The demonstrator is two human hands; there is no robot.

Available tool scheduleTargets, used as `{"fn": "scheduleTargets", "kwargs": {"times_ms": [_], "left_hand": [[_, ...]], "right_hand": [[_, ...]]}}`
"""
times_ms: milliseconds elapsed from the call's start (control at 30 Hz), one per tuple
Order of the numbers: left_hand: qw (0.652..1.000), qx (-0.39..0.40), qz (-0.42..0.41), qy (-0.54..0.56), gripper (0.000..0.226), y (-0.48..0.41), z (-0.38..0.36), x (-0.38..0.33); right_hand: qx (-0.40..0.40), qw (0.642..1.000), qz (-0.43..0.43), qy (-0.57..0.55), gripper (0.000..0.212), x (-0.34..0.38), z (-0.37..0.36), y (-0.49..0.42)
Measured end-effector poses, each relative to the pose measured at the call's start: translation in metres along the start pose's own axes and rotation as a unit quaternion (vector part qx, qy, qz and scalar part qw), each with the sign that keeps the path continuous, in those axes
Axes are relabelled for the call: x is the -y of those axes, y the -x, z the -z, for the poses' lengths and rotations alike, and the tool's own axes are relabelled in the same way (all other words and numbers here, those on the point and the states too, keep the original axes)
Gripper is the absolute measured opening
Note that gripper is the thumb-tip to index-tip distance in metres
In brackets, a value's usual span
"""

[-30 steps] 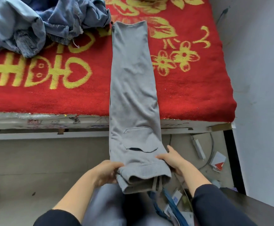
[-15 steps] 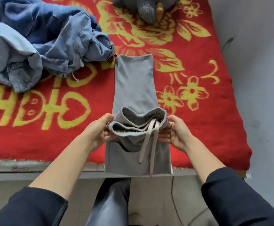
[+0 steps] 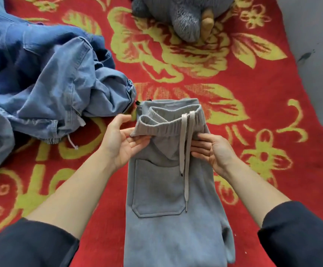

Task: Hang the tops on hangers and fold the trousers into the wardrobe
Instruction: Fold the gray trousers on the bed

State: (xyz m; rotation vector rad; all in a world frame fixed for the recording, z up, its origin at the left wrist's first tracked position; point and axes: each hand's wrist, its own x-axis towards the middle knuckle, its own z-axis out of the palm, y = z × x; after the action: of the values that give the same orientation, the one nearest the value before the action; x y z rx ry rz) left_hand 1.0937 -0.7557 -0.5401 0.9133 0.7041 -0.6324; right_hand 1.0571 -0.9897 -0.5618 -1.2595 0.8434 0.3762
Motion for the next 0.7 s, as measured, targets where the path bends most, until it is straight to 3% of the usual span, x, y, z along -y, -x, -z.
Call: {"fn": "scheduleTargets", "kwargs": {"times_ms": [200,300,367,467,567,600,700], "left_hand": [[0.997,-0.009,-0.022,-0.071,0.049,-0.059,-0.009,-0.018],[0.989,-0.016,-0.067,-0.134,0.035,-0.075,-0.008,-0.005],[0.969,-0.015,-0.129,-0.212,0.054,-0.075,-0.002,0.012],[0.898,0.013,-0.24,-0.367,0.081,-0.061,0.014,0.043],[0.761,0.006,-0.32,-0.564,0.077,-0.033,0.034,0.075],[0.734,0.005,-0.332,-0.593,0.075,-0.023,0.04,0.086],[0.701,-0.011,-0.326,-0.635,0.072,0.005,0.058,0.118]], "right_hand": [[-0.041,0.999,0.009,-0.026,0.023,0.016,-0.016,-0.058],[-0.066,0.997,0.037,-0.014,0.033,0.006,-0.019,-0.073],[-0.082,0.994,0.066,0.008,0.042,-0.008,-0.019,-0.074],[-0.124,0.985,0.111,0.038,0.052,-0.024,-0.012,-0.061],[-0.124,0.961,0.179,0.171,0.041,-0.042,0.003,-0.034],[-0.115,0.947,0.197,0.226,0.037,-0.05,0.008,-0.021],[-0.071,0.894,0.231,0.377,0.03,-0.077,0.023,0.021]]}}
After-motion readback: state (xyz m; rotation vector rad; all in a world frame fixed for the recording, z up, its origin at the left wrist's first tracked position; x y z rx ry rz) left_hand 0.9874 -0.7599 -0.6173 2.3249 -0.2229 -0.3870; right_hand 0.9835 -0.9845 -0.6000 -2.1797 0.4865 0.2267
